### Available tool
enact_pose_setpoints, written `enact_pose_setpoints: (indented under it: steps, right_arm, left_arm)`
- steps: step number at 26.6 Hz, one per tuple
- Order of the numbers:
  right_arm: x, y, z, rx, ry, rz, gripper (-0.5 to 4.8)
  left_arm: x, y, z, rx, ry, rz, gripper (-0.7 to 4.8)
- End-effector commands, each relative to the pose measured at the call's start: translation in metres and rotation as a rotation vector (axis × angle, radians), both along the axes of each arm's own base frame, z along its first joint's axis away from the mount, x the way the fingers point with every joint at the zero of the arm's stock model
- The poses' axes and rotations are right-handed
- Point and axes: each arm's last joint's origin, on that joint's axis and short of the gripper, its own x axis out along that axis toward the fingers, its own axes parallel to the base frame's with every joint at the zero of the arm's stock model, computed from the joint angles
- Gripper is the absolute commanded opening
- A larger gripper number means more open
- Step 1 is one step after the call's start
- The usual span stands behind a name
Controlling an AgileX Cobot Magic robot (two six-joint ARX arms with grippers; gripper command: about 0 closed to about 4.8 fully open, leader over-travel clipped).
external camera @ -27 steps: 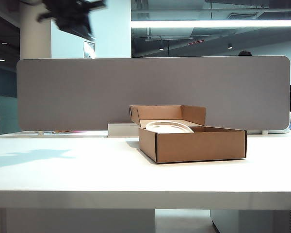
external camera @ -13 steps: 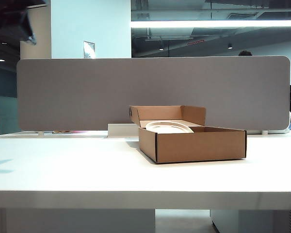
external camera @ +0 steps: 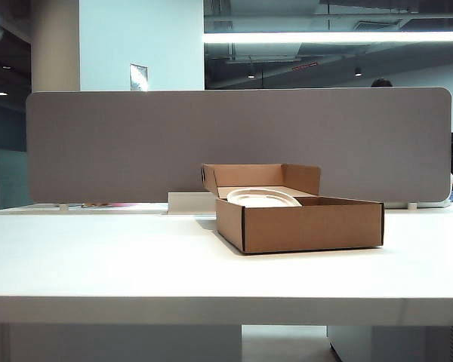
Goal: Pick up the lid and place it into the paper box.
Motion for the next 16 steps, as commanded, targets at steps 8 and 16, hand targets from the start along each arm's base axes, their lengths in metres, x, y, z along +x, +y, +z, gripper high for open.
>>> enact_pose_setpoints:
  steps: [8,16]
  right_arm:
    - [0.0,0.0,-0.001,-0.001,-0.004,0.001,-0.08]
    - [0.0,0.0,-0.001,-0.001,-0.004,0.002,-0.08]
  left_arm:
    - [-0.05,0.01,-0.039,-0.12,-0.153,0.097,-0.05]
    - [-0.064,0.013,-0.065,-0.136,-0.227,0.094,-0.05]
